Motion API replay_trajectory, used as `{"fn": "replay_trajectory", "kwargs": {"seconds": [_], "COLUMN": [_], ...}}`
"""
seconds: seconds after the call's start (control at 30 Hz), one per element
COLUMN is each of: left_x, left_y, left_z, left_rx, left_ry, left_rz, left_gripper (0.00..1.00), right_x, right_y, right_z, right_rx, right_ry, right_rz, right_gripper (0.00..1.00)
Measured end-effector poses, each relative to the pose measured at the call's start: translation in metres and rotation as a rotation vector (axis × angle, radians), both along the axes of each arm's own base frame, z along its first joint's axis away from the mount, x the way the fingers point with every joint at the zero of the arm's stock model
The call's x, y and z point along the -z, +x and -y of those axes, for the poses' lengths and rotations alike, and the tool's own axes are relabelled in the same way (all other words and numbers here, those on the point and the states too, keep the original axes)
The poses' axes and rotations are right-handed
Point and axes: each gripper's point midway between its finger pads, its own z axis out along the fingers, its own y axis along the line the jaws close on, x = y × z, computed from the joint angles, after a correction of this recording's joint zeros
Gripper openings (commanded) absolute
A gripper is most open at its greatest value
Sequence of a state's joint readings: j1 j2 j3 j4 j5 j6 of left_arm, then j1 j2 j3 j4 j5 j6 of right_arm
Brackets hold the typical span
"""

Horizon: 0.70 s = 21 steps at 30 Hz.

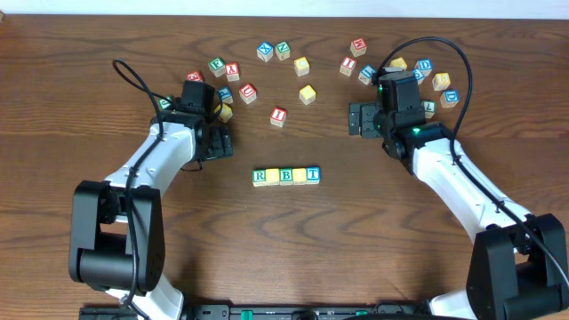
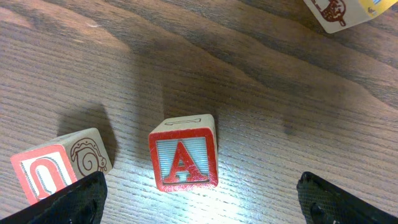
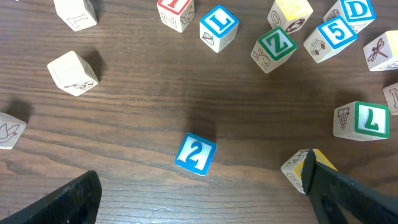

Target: Spell out ROBOT

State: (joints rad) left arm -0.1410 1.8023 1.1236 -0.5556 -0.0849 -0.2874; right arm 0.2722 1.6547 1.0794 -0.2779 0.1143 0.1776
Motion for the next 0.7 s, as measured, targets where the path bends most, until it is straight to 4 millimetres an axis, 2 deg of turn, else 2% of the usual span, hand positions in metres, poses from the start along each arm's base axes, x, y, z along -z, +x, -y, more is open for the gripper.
{"fn": "replay_trajectory", "kwargs": {"seconds": [0.7], "left_x": [0.0], "left_y": [0.0], "left_z": [0.0], "left_rx": [0.0], "left_ry": [0.0], "left_rz": [0.0], "left_gripper": [0.97], "right_x": [0.0], "right_y": [0.0001], "right_z": [0.0016], "right_rx": [0.006], "right_ry": [-0.007], "right_rz": [0.001], "right_gripper": [0.99]}}
